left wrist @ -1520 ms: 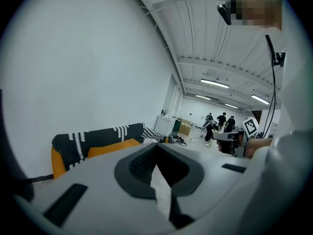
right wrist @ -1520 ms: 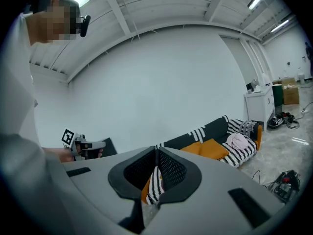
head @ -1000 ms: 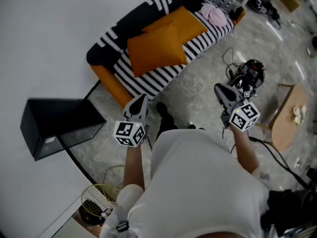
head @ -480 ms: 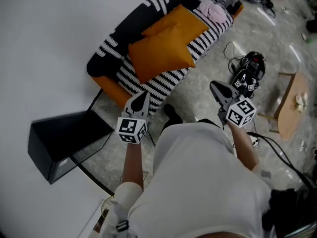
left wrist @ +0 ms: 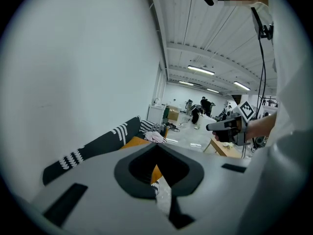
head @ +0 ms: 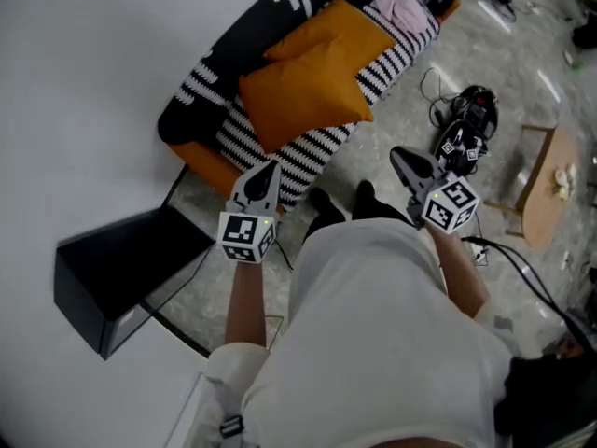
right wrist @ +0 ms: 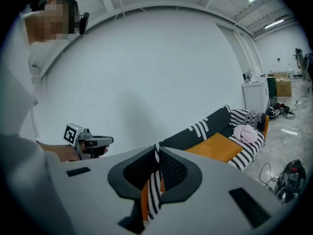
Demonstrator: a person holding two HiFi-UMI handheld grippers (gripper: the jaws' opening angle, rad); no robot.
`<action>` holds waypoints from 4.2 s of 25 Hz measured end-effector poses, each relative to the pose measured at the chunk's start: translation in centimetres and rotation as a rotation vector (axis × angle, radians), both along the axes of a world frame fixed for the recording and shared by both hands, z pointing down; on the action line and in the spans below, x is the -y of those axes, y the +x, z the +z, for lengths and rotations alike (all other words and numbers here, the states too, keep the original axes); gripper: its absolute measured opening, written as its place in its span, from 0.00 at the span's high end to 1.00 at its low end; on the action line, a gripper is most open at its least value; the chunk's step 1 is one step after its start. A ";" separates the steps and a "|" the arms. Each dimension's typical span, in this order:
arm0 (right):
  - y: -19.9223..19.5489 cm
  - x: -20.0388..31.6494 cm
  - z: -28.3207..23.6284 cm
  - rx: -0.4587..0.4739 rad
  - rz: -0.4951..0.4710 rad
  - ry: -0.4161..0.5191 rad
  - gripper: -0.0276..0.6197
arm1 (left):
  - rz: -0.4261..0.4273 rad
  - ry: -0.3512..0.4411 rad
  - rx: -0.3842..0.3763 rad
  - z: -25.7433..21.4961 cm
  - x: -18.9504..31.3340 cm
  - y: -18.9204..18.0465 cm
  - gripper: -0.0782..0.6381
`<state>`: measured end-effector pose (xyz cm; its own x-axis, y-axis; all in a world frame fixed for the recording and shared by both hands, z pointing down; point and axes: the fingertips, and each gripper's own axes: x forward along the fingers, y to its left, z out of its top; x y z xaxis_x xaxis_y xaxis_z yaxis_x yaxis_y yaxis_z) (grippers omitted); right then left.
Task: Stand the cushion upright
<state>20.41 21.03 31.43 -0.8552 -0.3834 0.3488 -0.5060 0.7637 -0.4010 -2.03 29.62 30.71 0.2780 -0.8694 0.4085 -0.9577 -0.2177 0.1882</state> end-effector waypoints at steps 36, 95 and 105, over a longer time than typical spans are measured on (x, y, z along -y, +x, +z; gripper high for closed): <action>0.1 13.0 26.5 0.064 0.147 -0.662 0.66 | 0.283 -0.360 0.221 17.1 26.7 -0.7 0.80; -8.0 17.6 36.5 -0.032 0.027 -0.912 0.86 | 0.309 -0.794 0.100 31.9 29.4 -5.1 0.79; -12.1 21.9 28.3 -0.196 -0.271 -0.582 0.86 | -0.047 -0.617 -0.087 25.8 23.1 -8.6 0.79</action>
<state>8.31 -0.88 59.72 -0.7948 0.1331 0.5921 -0.4321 0.5609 -0.7061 -10.67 6.50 56.48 0.2995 -0.4922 0.8173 -0.9393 -0.0017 0.3432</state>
